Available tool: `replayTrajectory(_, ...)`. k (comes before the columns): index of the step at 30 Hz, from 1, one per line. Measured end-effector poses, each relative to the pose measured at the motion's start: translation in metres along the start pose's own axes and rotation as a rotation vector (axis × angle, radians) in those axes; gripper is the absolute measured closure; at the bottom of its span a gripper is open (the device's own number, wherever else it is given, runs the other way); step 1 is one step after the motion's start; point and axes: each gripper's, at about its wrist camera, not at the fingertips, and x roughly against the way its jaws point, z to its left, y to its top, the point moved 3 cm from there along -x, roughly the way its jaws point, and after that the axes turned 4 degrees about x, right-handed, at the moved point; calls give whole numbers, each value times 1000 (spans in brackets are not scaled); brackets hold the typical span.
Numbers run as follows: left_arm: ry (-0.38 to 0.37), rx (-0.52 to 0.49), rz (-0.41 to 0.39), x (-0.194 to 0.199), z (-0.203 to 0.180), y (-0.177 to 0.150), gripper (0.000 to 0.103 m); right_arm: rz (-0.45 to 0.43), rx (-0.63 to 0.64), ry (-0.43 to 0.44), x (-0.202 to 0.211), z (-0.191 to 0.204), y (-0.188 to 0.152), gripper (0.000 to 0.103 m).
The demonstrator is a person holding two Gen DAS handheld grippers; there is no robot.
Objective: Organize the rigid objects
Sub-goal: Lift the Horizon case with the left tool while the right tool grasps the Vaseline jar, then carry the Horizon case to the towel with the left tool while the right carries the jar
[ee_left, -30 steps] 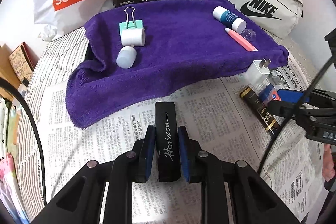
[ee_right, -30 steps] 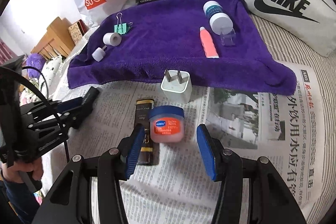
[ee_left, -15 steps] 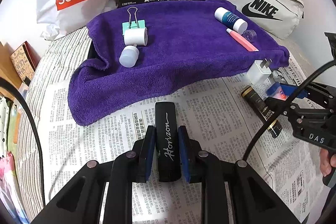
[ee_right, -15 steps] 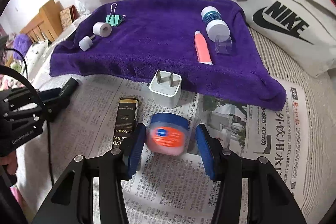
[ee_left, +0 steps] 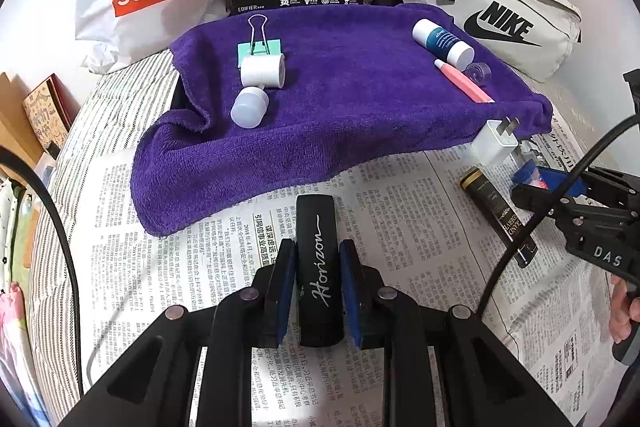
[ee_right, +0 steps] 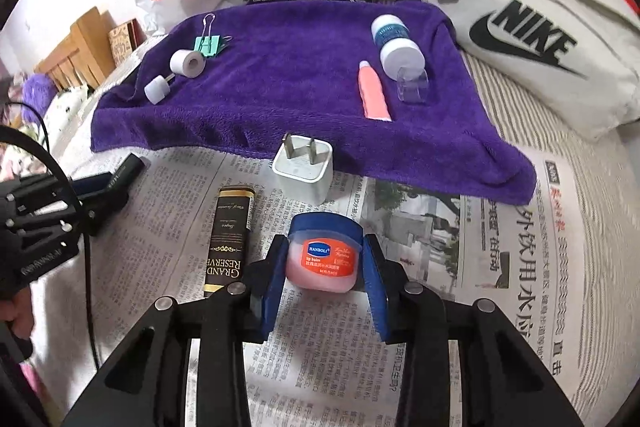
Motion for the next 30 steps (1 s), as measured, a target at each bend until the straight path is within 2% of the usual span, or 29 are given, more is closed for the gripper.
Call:
replayTrajectory(11,-26,3,-8,3,2,-1,82,0,-21,39,8,-3,-7,66)
replayTrajectory(21,-30,14,-9,6,6,-1,82,-12,-37,26,18,-14,-7,66)
replayTrajectory(25,-67,32,-11,10,10,0,82,-13,-25,20,20,-15,-4,66)
replayTrajectory(30,-70,29,-14,16,11,1,82,-11,-18,21,17,-14,-3,66)
